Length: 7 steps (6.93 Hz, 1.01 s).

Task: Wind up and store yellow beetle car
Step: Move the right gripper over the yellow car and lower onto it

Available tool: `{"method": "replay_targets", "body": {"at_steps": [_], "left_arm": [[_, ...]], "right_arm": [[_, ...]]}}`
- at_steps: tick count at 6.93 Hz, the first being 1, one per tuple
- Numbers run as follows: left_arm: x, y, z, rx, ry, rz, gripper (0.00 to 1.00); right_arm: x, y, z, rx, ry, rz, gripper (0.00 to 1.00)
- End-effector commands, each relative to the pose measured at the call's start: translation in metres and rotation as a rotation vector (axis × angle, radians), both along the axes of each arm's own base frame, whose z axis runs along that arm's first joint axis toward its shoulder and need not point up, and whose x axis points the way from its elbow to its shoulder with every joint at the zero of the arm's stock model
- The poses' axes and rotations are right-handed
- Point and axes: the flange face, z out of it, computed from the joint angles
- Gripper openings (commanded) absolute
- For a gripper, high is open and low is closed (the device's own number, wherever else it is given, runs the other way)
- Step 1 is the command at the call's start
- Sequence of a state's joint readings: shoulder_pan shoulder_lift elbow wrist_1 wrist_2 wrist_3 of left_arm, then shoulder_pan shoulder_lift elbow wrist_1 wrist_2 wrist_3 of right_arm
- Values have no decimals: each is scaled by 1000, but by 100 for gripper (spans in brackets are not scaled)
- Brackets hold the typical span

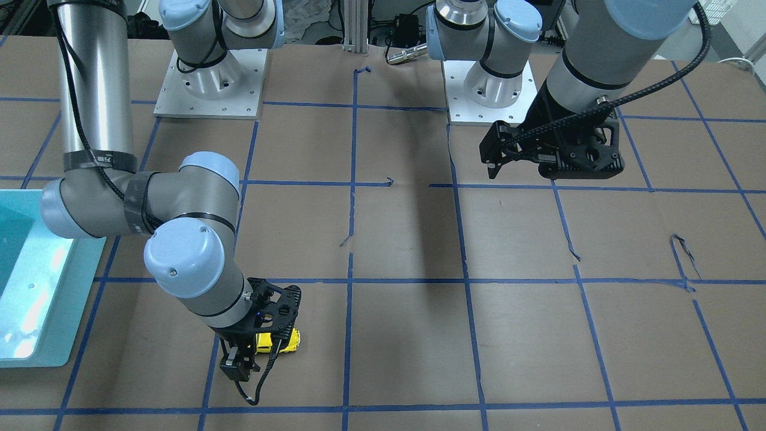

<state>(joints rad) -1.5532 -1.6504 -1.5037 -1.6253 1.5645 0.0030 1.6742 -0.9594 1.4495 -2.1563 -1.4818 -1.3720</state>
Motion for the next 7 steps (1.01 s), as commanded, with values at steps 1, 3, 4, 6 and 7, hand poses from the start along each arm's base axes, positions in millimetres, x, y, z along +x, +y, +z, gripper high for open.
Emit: {"method": "replay_targets", "body": {"at_steps": [1, 3, 4, 6, 7], "left_arm": [[-1, -2, 2, -17, 9, -25, 100], [0, 4, 7, -27, 1, -64, 100], [-1, 1, 0, -14, 3, -58, 100], [-1, 5, -5, -40, 0, -61, 100], [-1, 8, -8, -38, 1, -61, 100]], "right_arm": [[13, -3, -28, -24, 19, 244, 100], [20, 2, -33, -8, 29, 269, 98], [19, 4, -39, 6, 38, 264, 89], [14, 13, -46, 27, 64, 252, 46], [13, 13, -46, 25, 76, 252, 22]]}}
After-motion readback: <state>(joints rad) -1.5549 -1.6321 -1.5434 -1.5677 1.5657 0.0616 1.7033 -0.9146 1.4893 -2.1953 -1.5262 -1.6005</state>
